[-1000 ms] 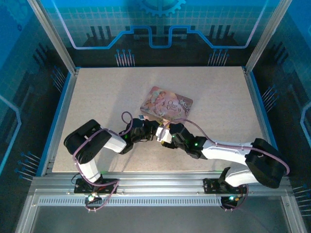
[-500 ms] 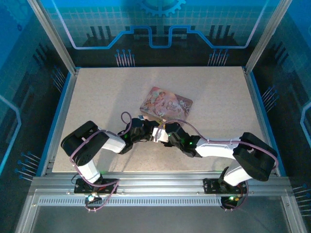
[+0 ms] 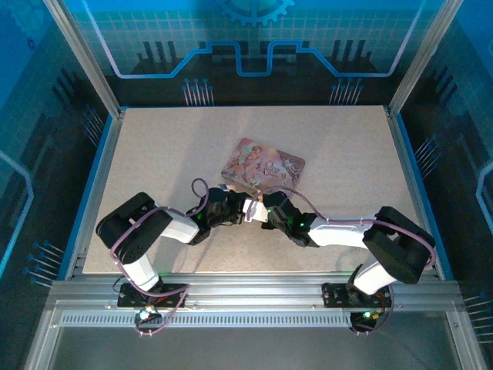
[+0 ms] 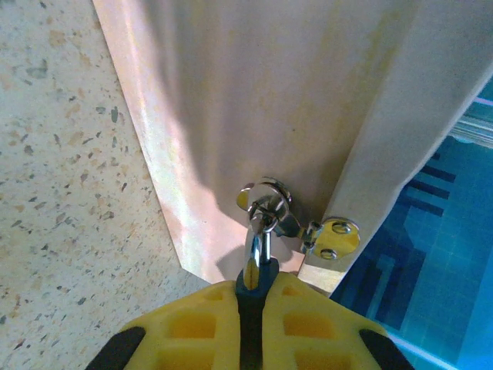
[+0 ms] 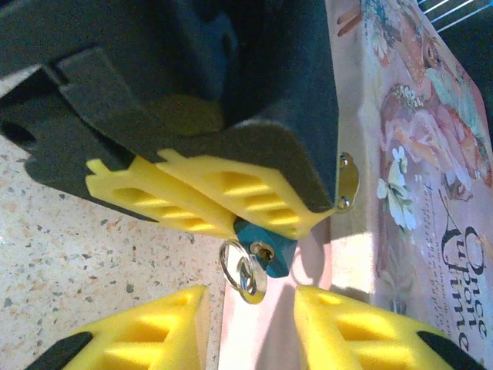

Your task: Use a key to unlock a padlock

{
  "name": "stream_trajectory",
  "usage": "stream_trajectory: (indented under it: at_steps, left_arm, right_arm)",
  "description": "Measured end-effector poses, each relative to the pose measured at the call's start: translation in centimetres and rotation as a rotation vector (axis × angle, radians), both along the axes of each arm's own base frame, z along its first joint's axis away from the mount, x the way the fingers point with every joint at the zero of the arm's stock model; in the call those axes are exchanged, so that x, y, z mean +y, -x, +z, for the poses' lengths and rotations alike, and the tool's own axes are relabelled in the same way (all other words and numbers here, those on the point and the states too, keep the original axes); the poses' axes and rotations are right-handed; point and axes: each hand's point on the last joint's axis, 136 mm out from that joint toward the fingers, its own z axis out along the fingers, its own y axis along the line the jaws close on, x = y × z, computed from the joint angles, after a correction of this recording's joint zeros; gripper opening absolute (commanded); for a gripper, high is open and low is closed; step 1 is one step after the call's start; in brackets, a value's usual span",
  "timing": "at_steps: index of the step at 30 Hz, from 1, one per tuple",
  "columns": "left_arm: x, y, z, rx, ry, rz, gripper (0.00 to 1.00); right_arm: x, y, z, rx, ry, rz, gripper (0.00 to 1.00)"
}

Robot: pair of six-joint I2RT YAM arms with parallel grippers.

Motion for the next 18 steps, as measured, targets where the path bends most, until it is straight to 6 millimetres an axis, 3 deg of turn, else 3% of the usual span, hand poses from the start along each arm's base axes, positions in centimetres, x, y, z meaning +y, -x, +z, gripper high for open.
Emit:
stream_trajectory:
  at_steps: [7,18]
  left_arm:
    - [0.0,0.0,0.0,0.001,0.0,0.0,0.0]
    - [0.3,-0.3,0.0,0.006,0.004,0.028,0.0]
  right_arm:
    - [0.8,-0.5,0.3,-0.009,-0.022,0.008,0.28]
    - [1.2,-0.7,0.3,-0.008,-0.037,0.008,0.04]
